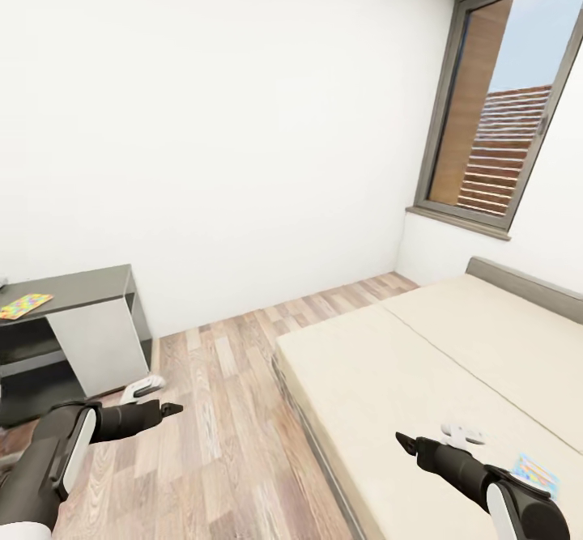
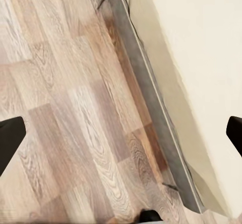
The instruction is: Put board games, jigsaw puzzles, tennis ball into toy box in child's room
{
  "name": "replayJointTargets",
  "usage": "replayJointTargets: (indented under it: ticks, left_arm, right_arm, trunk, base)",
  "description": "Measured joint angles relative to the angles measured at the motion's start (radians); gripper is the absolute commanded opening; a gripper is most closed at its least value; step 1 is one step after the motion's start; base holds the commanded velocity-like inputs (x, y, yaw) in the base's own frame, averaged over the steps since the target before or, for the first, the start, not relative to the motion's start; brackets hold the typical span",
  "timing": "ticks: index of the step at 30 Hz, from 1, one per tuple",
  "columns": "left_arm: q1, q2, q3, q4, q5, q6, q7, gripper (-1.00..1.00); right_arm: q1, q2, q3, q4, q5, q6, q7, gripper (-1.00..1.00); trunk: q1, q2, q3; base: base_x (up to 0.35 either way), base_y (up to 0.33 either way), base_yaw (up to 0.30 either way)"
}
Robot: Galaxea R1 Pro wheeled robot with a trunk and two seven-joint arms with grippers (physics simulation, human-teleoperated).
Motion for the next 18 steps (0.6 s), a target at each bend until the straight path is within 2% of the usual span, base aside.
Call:
replayJointTargets:
  ticks: [6,18]
  left_arm:
    - [0.000,0.000,0.000,0.000,0.000,0.000,0.000,1.00]
    - [0.000,-0.001,0.000,0.000,0.002,0.000,-0.001,1.00]
  right_arm:
    - [0.000,0.000,0.000,0.000,0.000,0.000,0.000,1.00]
    - [0.000,0.000,0.000,0.000,0.000,0.000,0.000,1.00]
  trunk:
    - [0.000,0.000,-0.007]
    - [0.000,0.000,-0.020]
  base:
    - [-0.148,-0.146,0.216]
    - [-0.223,-0.208,0.220]
